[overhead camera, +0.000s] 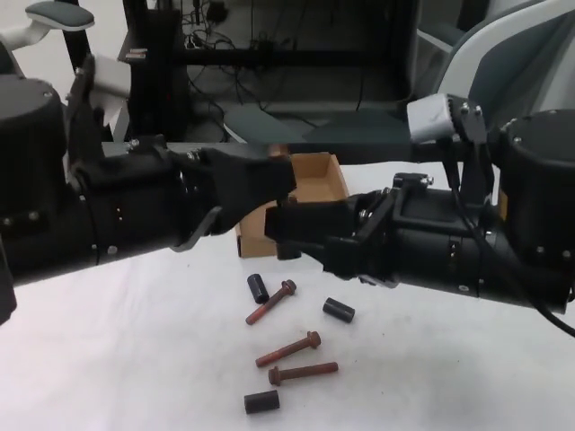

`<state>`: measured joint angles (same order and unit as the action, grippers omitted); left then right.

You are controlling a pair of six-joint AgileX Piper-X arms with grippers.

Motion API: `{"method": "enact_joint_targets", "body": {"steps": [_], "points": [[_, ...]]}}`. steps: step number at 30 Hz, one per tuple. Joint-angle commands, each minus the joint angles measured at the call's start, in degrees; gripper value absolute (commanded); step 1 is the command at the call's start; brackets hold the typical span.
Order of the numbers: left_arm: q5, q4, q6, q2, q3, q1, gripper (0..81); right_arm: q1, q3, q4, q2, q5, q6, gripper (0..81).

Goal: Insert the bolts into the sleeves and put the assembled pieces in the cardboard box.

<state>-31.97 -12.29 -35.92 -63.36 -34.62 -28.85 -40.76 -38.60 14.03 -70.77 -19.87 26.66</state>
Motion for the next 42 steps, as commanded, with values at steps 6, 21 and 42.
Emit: {"method": "enact_joint_targets", "body": {"steps": [6,21,42], "points": [[-1.9,3.3,0.4,0.3,-0.3,-0.4,1.7,1.1,-2.1,-0.5,0.4,0.2,-1.5,0.6],[-4.1,-5.1,-0.1,0.3,-0.3,-0.4,70.0,1.1,-2.1,-1.5,0.4,0.2,-1.5,0.6],[-2.4,-8.8,-0.2,4.0,-0.5,0.9,67.6,1.1,-2.1,-6.7,0.4,0.2,-4.9,0.6]]}}
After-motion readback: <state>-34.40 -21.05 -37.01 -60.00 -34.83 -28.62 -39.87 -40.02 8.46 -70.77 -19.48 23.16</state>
